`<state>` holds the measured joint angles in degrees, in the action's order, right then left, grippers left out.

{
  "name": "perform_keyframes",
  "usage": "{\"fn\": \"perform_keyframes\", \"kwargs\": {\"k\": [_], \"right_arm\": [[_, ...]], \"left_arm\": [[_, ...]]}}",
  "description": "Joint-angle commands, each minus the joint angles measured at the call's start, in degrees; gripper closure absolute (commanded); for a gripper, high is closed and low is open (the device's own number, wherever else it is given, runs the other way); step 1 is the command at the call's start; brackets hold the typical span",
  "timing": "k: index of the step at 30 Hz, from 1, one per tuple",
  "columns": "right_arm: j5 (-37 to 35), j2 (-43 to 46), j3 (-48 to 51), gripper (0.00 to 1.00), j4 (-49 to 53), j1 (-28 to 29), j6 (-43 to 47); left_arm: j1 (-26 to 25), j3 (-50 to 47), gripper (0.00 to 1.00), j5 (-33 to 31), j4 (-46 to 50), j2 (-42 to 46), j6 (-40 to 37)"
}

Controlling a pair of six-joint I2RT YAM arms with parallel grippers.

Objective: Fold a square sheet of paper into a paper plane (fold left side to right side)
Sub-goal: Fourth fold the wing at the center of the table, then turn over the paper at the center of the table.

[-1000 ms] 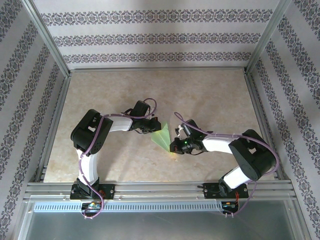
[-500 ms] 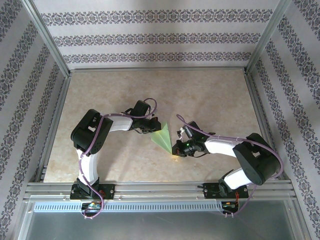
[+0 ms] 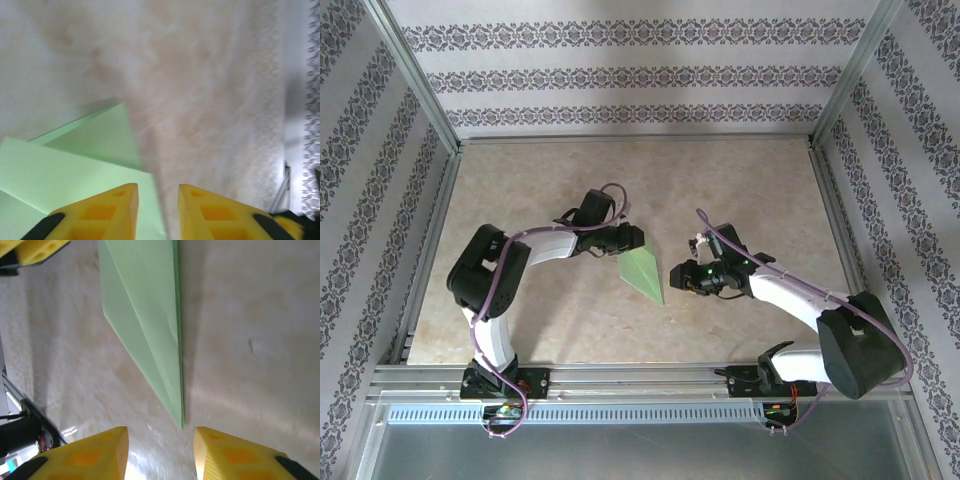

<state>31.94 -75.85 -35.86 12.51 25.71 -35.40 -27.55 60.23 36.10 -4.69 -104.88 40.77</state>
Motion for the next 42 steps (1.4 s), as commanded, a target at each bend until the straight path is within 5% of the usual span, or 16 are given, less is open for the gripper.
{"fn": "perform_keyframes", "kwargs": {"k": [1, 10, 17, 30, 36, 42], "right_arm": [[-0.1, -4.8, -3.9, 0.58, -4.0, -0.7, 6.1], [2.5, -21.4, -14.7, 0.58, -7.4, -0.6, 14.8], [3.6, -29.5, -18.0, 0.57, -9.0, -0.7, 15.4], [8.1, -29.4, -15.3, 0.73, -16.7, -0.9, 12.9], [8.3, -27.2, -15.1, 0.94, -16.6, -1.1, 12.4], [9.0, -19.5, -13.6, 1.00, -17.7, -2.1, 11.0]], "left_arm": [[1.4, -0.9, 0.69, -1.3, -0.4, 6.4, -0.6], [5.3, -11.0, 0.57, -7.3, 2.4, 18.6, -1.2], [6.3, -14.3, 0.54, -7.0, 2.3, 20.0, -0.6], [6.5, -14.0, 0.53, -5.8, 1.7, 18.4, -0.3], [6.6, -14.4, 0.53, -5.5, 0.8, 18.5, 0.2], [8.2, -16.7, 0.43, -1.9, -7.7, 21.4, 5.1]]}}
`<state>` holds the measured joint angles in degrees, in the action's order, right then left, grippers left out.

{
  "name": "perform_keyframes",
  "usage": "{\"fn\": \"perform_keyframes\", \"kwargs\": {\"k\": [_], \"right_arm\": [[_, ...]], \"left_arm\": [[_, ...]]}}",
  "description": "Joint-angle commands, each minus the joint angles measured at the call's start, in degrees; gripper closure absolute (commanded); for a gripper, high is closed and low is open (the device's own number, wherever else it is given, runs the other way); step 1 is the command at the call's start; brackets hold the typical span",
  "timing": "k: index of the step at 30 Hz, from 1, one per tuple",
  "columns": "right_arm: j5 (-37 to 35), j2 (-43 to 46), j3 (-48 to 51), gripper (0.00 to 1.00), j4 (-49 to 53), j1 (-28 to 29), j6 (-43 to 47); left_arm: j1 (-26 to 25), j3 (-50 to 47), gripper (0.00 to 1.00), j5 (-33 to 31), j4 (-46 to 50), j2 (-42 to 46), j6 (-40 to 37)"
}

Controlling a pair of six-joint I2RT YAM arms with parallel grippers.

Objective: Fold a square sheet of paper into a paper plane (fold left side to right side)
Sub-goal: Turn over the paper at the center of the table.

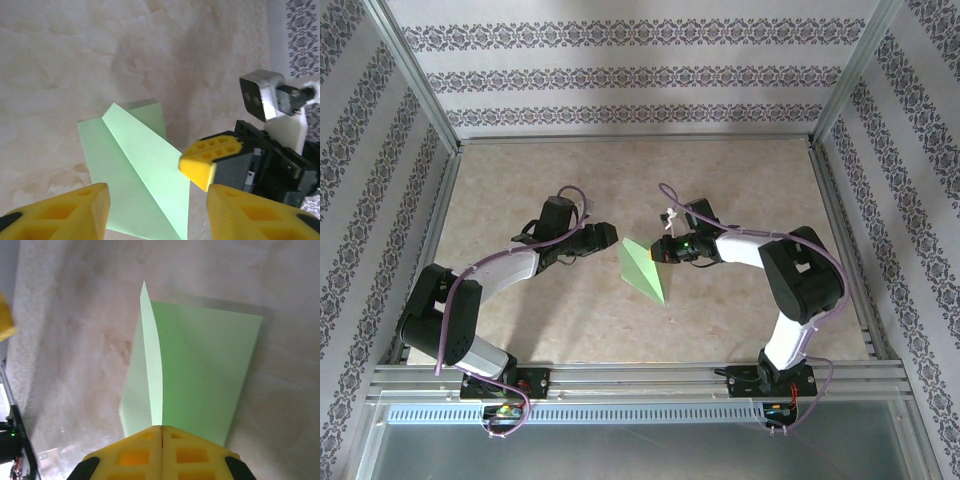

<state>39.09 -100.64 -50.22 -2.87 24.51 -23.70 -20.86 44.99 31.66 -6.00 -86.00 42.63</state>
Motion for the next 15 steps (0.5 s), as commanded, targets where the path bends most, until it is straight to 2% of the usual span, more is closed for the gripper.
{"fn": "perform_keyframes", "kwargs": {"k": [1, 8, 11, 15], "right_arm": [[2.3, 7.2, 1.3, 1.00, -3.2, -1.3, -1.4], [5.9, 20.0, 5.6, 1.00, -13.5, -3.9, -10.1], [7.3, 23.1, 5.6, 1.00, -16.5, -4.0, -13.6], [8.7, 25.1, 5.0, 1.00, -19.1, -3.6, -17.1]], "left_arm": [[1.7, -2.3, 0.41, 3.3, -8.8, 3.6, 4.3], [2.5, -5.7, 0.36, 10.4, -29.8, 8.4, 13.8], [1.9, -4.6, 0.37, 13.3, -34.9, 8.2, 16.1], [0.1, -2.1, 0.38, 15.0, -35.7, 6.5, 16.1]]}}
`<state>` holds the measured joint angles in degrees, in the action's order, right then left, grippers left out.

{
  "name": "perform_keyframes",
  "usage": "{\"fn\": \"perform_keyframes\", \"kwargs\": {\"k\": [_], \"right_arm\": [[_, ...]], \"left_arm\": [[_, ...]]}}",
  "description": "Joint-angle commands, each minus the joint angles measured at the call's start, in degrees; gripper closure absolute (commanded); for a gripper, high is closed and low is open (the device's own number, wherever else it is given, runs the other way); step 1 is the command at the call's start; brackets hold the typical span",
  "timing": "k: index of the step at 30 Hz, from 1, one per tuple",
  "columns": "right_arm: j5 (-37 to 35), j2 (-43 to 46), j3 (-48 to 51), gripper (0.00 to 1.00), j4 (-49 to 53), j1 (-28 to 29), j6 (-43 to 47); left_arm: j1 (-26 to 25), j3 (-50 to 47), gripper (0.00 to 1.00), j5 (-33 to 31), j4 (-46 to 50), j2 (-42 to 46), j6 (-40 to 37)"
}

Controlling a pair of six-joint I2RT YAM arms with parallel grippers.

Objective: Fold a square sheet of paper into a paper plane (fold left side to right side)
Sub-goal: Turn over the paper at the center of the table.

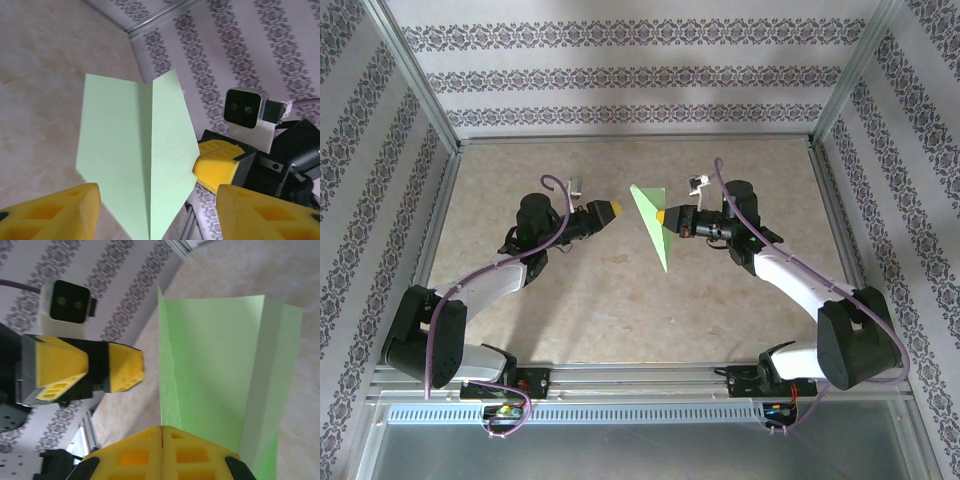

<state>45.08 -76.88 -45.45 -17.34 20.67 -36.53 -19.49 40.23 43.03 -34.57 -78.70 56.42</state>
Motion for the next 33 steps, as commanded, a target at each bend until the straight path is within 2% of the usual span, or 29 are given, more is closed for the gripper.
{"fn": "perform_keyframes", "kwargs": {"k": [1, 7, 11, 13, 19, 22, 26, 29, 33], "right_arm": [[3.0, 1.6, 0.1, 1.00, -5.2, 0.3, -5.0], [3.4, 2.0, -0.3, 1.00, -8.0, 1.4, -7.9], [3.3, 1.2, -0.1, 1.00, -10.5, 2.0, -9.8], [3.1, 0.7, 0.1, 1.00, -11.1, 2.1, -10.3], [1.5, 0.4, 1.0, 1.00, -11.2, 2.0, -10.8], [1.1, 0.3, 1.1, 0.98, -10.4, 1.8, -10.9], [-0.5, 2.1, 1.4, 0.84, -7.5, 0.8, -10.3], [-3.8, 5.5, 2.9, 0.64, -2.9, -0.4, -8.6], [-7.5, 10.5, 7.4, 0.30, 0.4, -2.7, -9.6]], "left_arm": [[-2.0, 3.3, 0.39, 3.9, -7.6, -1.5, 2.4], [-4.6, 5.4, 0.42, 4.6, -10.8, -5.6, 3.9], [-5.8, 6.7, 0.48, 5.0, -11.1, -7.3, 3.8], [-6.0, 6.9, 0.55, 4.8, -10.7, -7.5, 3.4], [-6.1, 6.2, 0.87, 2.9, -8.5, -5.8, 1.4], [-6.1, 6.2, 0.96, 2.1, -6.8, -4.7, 0.2], [-6.2, 6.2, 1.00, 0.9, -4.9, -3.5, -1.1], [-6.1, 5.9, 1.00, 0.2, -5.2, -3.0, -1.3], [-6.1, 5.3, 1.00, -0.8, -7.1, -2.5, -0.8]]}}
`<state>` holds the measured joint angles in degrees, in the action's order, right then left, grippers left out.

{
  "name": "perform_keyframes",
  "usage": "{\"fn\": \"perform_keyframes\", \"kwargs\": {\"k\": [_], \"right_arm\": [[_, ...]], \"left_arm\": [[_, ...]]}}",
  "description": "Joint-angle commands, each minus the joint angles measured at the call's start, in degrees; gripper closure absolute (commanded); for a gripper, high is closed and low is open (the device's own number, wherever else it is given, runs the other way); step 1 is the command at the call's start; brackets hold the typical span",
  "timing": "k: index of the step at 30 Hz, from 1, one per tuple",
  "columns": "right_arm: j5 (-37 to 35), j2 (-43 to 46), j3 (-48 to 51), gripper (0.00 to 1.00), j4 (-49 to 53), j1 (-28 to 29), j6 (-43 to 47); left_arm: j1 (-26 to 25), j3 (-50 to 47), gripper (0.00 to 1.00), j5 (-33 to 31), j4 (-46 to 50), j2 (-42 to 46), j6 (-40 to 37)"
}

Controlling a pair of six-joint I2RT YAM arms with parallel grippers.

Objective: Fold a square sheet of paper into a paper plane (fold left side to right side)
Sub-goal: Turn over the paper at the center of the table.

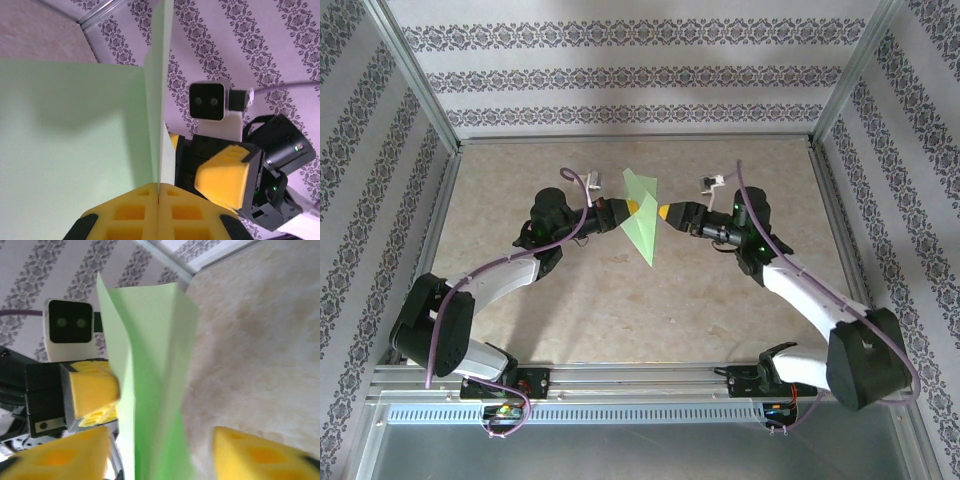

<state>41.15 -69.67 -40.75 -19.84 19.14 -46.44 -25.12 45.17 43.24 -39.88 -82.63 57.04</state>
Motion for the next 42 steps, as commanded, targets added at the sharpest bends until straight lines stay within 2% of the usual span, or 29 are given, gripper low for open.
{"fn": "perform_keyframes", "kwargs": {"k": [1, 3, 6, 11, 16, 25, 31, 35, 38, 40, 42], "right_arm": [[-3.7, 4.1, 3.8, 0.24, 3.0, -1.3, -0.3], [-3.0, 5.1, 5.9, 0.14, 2.6, -0.9, -1.7], [-2.4, 5.6, 8.0, 0.05, 0.1, 1.2, -4.0], [-2.1, 3.7, 7.3, 0.05, -4.1, 5.3, -5.8], [-0.5, -0.9, 3.4, 0.22, -8.1, 7.1, -7.6], [-1.3, -3.0, -0.2, 0.64, -8.3, 7.0, -6.5], [-2.7, -2.2, -0.9, 0.90, -4.9, 7.0, -3.5], [-5.5, -0.2, -1.7, 0.97, 1.3, 7.1, 0.6], [-9.8, 1.6, -3.4, 0.99, 10.6, 7.8, 6.5], [-15.1, 2.4, -5.5, 0.99, 19.0, 9.3, 12.0], [-24.9, 2.2, -9.1, 1.00, 29.8, 12.7, 18.8]], "left_arm": [[-0.5, 0.3, 1.00, -1.1, -2.4, 1.4, -1.1], [-0.5, 0.5, 1.00, -1.0, -2.9, 1.3, -0.6], [-0.7, 1.0, 1.00, -0.9, -2.3, 1.3, -0.8], [-1.1, 1.6, 1.00, -0.9, -1.8, 1.0, -0.9], [-1.7, 2.2, 1.00, -0.6, -2.0, 0.0, -0.5], [-1.8, 2.3, 1.00, -0.1, -3.0, -1.0, 0.7], [-1.7, 2.4, 0.86, -0.3, -1.4, -0.8, -0.8], [-0.2, 1.5, 0.70, -1.8, 4.9, 2.0, -4.8], [2.5, -0.3, 0.61, -4.3, 11.5, 6.2, -8.0], [4.3, -1.4, 0.59, -6.9, 17.3, 9.7, -10.8], [5.3, -1.7, 0.56, -11.4, 25.2, 14.1, -15.2]]}}
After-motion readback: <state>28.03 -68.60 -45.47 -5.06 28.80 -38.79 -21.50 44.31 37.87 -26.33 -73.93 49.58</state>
